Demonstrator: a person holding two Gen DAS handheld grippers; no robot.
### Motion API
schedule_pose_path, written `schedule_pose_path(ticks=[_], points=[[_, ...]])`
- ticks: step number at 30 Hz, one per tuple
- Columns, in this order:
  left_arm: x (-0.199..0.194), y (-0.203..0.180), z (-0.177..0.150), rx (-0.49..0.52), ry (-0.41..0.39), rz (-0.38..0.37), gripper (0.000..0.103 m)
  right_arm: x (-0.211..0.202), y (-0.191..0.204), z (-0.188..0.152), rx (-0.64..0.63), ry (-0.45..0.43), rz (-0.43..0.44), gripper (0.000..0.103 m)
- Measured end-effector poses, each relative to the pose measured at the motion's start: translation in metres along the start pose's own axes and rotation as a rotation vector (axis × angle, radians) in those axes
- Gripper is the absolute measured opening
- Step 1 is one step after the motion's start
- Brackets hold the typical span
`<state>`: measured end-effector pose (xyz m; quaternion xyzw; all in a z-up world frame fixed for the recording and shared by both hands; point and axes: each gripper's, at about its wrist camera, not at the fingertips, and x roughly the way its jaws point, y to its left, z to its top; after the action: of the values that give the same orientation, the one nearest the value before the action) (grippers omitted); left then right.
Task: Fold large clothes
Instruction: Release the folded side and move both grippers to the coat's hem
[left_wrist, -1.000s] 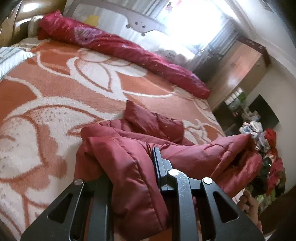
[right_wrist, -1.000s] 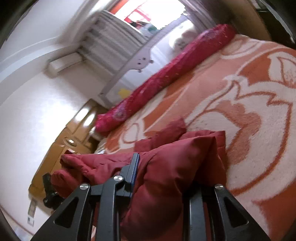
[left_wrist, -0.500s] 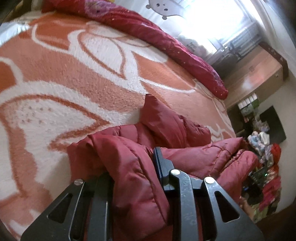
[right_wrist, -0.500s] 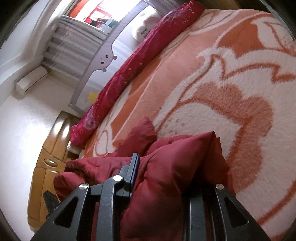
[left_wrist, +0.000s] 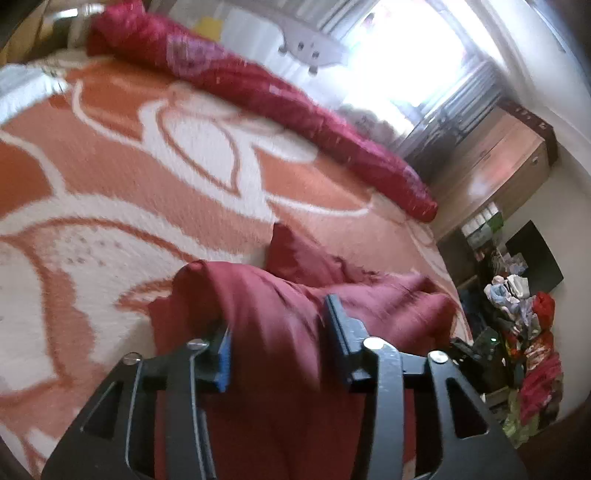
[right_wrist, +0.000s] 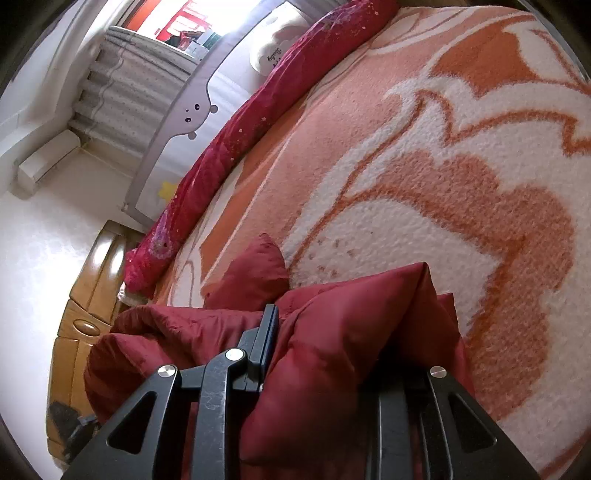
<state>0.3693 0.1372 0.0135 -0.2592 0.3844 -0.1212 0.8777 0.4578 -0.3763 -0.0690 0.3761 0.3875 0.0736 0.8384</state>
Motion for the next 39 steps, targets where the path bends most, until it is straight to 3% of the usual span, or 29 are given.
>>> schedule_pose_path(ticks=[4,8,12,13,16,18,20,22,25,29,33,39], points=[[-0.031,-0.022,-0.015,0.060,-0.031,-0.035,0.044,0.001,0.000,0.000,0.002,-0.004,-0.009,0.026],[0.000,-0.063,-0.043,0.207,0.107,-0.029,0.044,0.002,0.004,0.002,-0.004,0.007,-0.029,0.027],[0.050,-0.090,-0.068,0.318,0.225,0.064,0.044,-0.006,0.018,0.008,-0.014,0.034,-0.054,0.032],[0.066,-0.093,-0.073,0.353,0.233,0.132,0.044,-0.013,0.023,0.011,-0.018,0.037,-0.053,0.033],[0.087,-0.092,-0.075,0.382,0.225,0.208,0.044,-0.043,0.036,0.014,-0.022,0.008,-0.005,0.045],[0.093,-0.088,-0.070,0.368,0.216,0.221,0.044,-0.073,0.048,0.009,-0.051,-0.059,0.015,0.064],[0.095,-0.084,-0.064,0.353,0.213,0.226,0.044,-0.099,0.061,-0.001,-0.108,-0.135,-0.011,0.075],[0.097,-0.083,-0.060,0.350,0.212,0.235,0.044,-0.111,0.079,-0.019,-0.210,-0.162,-0.022,0.075],[0.103,-0.083,-0.059,0.350,0.213,0.255,0.044,-0.083,0.106,-0.042,-0.379,-0.014,-0.060,0.075],[0.098,-0.078,-0.056,0.344,0.209,0.280,0.044,-0.018,0.119,-0.066,-0.581,0.162,-0.223,0.073],[0.093,-0.055,-0.043,0.286,0.196,0.294,0.044,0.008,0.096,-0.047,-0.557,0.157,-0.333,0.074],[0.123,-0.017,-0.024,0.184,0.248,0.336,0.044,0.031,0.064,-0.025,-0.437,0.197,-0.311,0.076]])
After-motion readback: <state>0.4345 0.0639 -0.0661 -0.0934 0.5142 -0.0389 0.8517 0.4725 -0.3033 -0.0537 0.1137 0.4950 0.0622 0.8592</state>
